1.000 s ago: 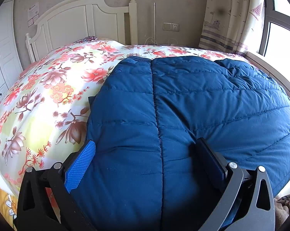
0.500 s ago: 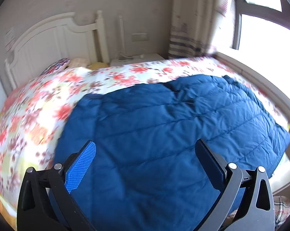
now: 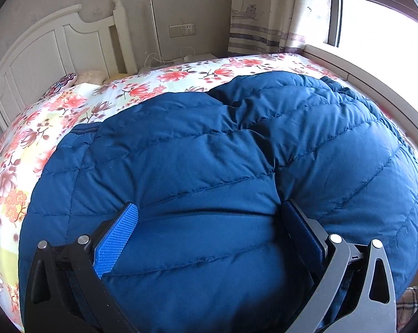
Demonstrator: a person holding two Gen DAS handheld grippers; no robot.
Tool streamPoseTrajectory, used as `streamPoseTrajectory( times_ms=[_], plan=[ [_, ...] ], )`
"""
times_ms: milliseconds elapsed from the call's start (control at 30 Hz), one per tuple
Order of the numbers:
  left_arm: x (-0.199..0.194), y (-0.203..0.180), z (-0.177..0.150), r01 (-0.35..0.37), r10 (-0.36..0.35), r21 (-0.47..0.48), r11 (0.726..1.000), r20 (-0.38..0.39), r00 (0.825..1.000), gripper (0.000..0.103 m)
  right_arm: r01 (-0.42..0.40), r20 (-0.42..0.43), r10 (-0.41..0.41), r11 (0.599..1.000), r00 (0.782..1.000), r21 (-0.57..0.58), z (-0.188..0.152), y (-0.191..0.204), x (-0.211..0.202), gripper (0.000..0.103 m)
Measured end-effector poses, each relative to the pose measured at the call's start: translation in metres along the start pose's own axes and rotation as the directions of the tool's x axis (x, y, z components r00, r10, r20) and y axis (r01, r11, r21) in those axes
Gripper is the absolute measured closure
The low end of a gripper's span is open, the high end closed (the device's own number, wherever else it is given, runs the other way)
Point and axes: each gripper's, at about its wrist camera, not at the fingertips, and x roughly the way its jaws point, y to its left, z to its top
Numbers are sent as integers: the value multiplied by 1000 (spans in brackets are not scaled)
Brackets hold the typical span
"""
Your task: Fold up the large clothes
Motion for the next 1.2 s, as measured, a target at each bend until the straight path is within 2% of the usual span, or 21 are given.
streamPoseTrajectory(
  times_ms=[133,233,300,333,367,400,433,500,533,633,733,767,800,867,900,967,1033,1100,1167,1200],
  plan=[
    [0,2,0,1,-1,-2,1000,1,1000,4,78,-19,-77,994,997,77,29,13,28,2],
    [-1,1,0,-5,5,-1,1000,-13,1000,4,93,17,-95,991,995,95,55,17,50,4],
    [-2,3,7,4,-5,-10,1000,-64,998,4,149,74,-152,987,986,53,62,25,55,41],
    [-3,6,12,21,-23,-20,1000,-87,996,4,151,111,-152,988,982,21,63,28,52,53],
    [-4,9,17,48,-52,-34,998,-111,992,4,148,141,-146,989,979,-5,63,31,49,60],
    [-7,15,26,91,-97,-57,994,-118,988,4,148,160,-143,989,977,-22,61,33,47,61],
    [-11,22,36,97,-105,-81,992,-101,989,4,152,173,-143,988,974,-36,57,34,44,63],
    [-8,32,57,-5,-3,-101,995,-78,997,4,155,195,-143,987,970,-49,51,37,41,63],
    [-1,35,65,-25,16,-112,993,-85,996,4,156,202,-142,986,969,-55,49,40,39,63],
    [41,40,91,-73,50,-142,987,-156,986,4,169,212,-149,982,966,-83,49,46,36,64],
    [76,31,97,-120,99,-80,990,-221,970,4,191,237,-156,973,959,-131,50,55,26,64],
    [77,29,97,-123,103,-76,990,-222,970,4,198,245,-158,969,957,-149,50,59,22,64],
    [68,31,96,-111,92,-88,990,-194,977,4,208,253,-161,962,954,-175,51,66,20,64],
    [39,36,90,-69,53,-122,990,-123,991,4,227,269,-166,950,949,-214,50,78,14,64],
    [10,37,79,-32,25,-133,991,-59,998,4,239,282,-169,942,944,-237,52,87,13,64],
    [-30,33,54,38,-35,-117,992,29,999,4,249,305,-164,932,938,-265,54,99,10,64],
    [-46,21,22,54,-54,-45,998,16,998,4,258,335,-151,917,930,-303,57,118,7,64],
    [-46,5,-19,74,-69,62,995,-70,995,4,263,363,-127,897,923,-355,60,144,6,64],
    [-62,6,-51,57,-55,108,993,-23,998,4,268,371,-103,863,923,-428,62,175,10,64],
    [-76,16,-61,104,-104,104,989,-4,995,4,281,382,-94,835,919,-472,61,194,13,64]
  ],
)
